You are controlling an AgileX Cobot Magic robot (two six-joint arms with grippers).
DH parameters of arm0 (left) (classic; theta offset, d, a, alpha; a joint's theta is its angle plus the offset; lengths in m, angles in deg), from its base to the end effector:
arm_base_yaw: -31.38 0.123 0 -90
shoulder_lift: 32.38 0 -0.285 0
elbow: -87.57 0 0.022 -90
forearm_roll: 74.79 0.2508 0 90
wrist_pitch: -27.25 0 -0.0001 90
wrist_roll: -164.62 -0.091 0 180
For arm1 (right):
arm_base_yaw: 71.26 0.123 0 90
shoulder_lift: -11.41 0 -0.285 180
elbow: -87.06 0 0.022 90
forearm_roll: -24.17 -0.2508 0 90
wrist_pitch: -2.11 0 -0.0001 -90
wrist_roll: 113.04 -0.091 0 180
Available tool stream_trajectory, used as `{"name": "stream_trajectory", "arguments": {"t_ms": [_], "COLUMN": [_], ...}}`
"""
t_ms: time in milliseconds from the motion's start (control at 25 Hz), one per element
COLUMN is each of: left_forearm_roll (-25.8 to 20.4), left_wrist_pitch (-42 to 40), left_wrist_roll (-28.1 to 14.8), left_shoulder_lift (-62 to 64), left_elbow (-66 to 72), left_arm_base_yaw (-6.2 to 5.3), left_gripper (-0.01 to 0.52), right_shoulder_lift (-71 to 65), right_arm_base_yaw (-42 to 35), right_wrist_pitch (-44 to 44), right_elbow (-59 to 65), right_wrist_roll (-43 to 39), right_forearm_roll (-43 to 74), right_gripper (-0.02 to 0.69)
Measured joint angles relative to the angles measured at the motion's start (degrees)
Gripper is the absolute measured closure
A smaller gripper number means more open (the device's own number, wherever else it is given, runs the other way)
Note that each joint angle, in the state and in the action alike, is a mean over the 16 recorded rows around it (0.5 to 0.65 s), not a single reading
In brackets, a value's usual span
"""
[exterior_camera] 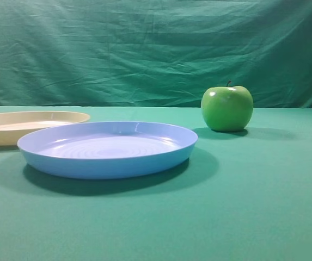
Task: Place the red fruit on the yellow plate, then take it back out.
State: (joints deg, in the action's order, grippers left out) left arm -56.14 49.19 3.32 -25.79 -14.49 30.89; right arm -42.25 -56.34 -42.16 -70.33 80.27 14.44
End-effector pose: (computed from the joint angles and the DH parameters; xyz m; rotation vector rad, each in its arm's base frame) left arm 0.0516 0.0105 0.1774 -0.0971 1.8363 0.0881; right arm 0.1399 0.0484 0.3880 -0.4569 2.0494 0.2146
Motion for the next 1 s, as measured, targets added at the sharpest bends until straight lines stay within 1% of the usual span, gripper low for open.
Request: {"name": "stream_trajectory", "arguments": {"t_ms": [120, 240, 440, 640, 840, 1000], "left_forearm_roll": [0.0, 0.0, 0.0, 0.0, 0.0, 0.0], "left_wrist_pitch": [0.0, 0.0, 0.0, 0.0, 0.0, 0.0], "left_wrist_roll": [0.0, 0.0, 0.0, 0.0, 0.0, 0.0], "left_shoulder_lift": [0.0, 0.0, 0.0, 0.0, 0.0, 0.0], "left_elbow": [0.0, 0.0, 0.0, 0.0, 0.0, 0.0], "left_arm_base_yaw": [0.0, 0.0, 0.0, 0.0, 0.0, 0.0], "left_gripper": [0.514, 0.514, 0.514, 0.514, 0.514, 0.514], "right_shoulder_lift": [4.29, 8.21, 13.99, 19.22, 24.48, 28.74], "right_arm_base_yaw": [0.0, 0.0, 0.0, -0.32, -2.35, -5.08], "right_wrist_pitch": [-2.7, -4.8, -7.3, -7.93, -5.83, -1.85], "right_elbow": [-0.03, -0.06, -0.14, 0.13, 2.83, 7.88], "right_wrist_roll": [0.0, 0.0, -0.06, -1.1, -2.58, -3.83], "right_forearm_roll": [-0.98, -1.71, -1.55, 1.47, 4.89, 6.9], "right_gripper": [0.642, 0.662, 0.665, 0.665, 0.665, 0.665]}}
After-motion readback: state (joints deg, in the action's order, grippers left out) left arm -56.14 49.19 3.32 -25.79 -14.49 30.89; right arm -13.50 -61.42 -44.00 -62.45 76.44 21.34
